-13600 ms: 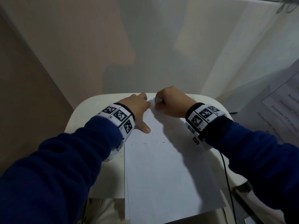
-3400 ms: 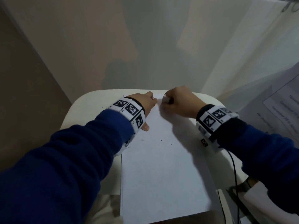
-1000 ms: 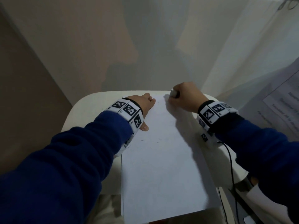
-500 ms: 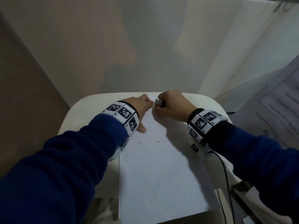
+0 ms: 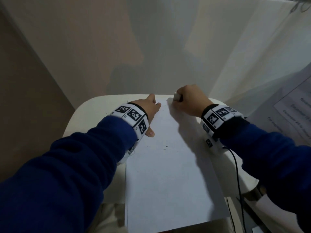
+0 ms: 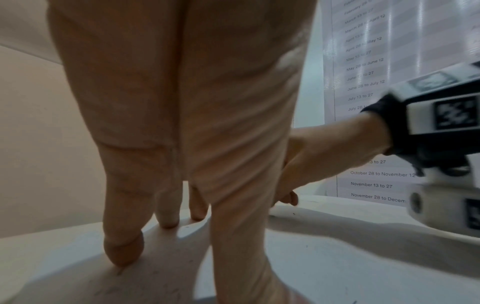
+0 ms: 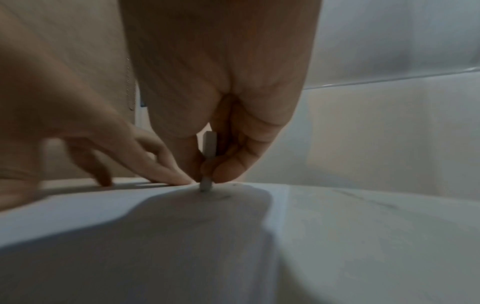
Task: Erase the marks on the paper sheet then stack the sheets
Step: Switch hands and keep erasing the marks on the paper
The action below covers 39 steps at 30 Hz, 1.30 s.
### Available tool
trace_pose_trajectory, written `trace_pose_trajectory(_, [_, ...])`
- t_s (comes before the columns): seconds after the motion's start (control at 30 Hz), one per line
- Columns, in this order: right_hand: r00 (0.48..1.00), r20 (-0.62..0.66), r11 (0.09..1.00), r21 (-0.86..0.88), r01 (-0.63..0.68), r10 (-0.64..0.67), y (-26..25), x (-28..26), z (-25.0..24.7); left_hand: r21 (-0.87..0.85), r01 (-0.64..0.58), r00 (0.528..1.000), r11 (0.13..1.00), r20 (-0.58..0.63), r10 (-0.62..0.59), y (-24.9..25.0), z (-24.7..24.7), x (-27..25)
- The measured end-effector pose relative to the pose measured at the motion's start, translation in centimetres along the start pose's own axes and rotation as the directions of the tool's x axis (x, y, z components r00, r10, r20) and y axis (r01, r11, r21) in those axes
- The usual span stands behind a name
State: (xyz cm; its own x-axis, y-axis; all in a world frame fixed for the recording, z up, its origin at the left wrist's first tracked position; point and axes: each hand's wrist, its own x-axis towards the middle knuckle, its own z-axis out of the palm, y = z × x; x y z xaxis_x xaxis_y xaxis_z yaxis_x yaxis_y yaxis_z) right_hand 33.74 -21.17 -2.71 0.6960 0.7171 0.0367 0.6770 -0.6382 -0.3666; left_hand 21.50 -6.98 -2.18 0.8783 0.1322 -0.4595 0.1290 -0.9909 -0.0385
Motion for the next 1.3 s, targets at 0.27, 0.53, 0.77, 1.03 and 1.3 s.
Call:
trace_pose_trajectory(0.27, [0.999, -0.032, 0.999, -0.033, 0.021, -0.022, 1.6, -1.6, -0.3, 0.018, -0.008, 1.0, 1.0, 0.017, 0.007, 0.0, 0.1, 0.1])
trace_pose_trajectory(0.53, [0.994, 0.048, 0.994, -0.046, 0.097, -0.094, 0.0, -3.2, 0.3, 0.036, -0.007, 1.0, 0.999, 0.017, 0.006, 0.1, 0.0, 0.0])
trace_pose_trajectory(0.77, [0.977, 0.089, 0.977, -0.072, 0.201, -0.194, -1.9, -3.8, 0.9, 0.049, -0.018, 1.0, 0.999, 0.006, 0.017, 0.1, 0.1, 0.0])
trace_pose_trajectory(1.03, [0.986, 0.011, 0.986, 0.003, 0.167, -0.167, -1.6, -2.8, 1.0, 0.035, -0.036, 0.999, 0.999, 0.006, 0.036, -0.2, 0.2, 0.0])
trace_pose_trajectory(1.3, [0.988, 0.006, 0.988, 0.01, 0.157, -0.157, -1.8, -2.0, 0.8, 0.018, -0.043, 0.999, 0.999, 0.011, 0.043, -0.6, 0.5, 0.0])
